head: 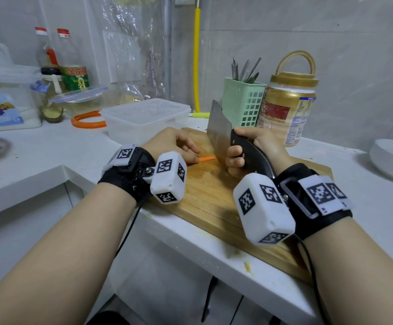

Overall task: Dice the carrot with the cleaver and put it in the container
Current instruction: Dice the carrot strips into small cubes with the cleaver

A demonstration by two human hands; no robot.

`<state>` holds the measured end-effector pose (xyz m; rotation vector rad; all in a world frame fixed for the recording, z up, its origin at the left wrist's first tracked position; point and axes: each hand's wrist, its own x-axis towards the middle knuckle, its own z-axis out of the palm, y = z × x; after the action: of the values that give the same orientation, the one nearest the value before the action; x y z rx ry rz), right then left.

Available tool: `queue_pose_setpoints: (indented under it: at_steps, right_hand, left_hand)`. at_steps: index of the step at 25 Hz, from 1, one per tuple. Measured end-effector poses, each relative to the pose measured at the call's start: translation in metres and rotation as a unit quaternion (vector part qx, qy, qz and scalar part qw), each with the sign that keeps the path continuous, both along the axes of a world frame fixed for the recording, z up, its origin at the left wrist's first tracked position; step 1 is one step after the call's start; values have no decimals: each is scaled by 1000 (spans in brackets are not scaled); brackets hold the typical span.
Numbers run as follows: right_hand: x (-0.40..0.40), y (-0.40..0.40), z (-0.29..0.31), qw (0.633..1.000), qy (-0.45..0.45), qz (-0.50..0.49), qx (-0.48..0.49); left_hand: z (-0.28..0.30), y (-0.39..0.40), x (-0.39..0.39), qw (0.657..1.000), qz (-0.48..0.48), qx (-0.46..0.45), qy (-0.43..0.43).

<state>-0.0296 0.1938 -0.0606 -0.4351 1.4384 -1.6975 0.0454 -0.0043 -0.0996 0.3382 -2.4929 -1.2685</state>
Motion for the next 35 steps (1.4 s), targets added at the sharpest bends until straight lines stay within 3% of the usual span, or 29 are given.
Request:
queue_pose_setpoints:
  at_steps: [9,30,35]
  right_hand:
    - [1,4,1,999,-9,40,-32]
    - [2,1,2,999,-9,46,11]
    - [0,3,3,998,-52,27,-16]
  left_hand:
    - [0,1,0,1000,-6,0,14]
    - [2,4,1,1000,-16,-10,15]
    - [6,5,1,1000,-15,-23,-3]
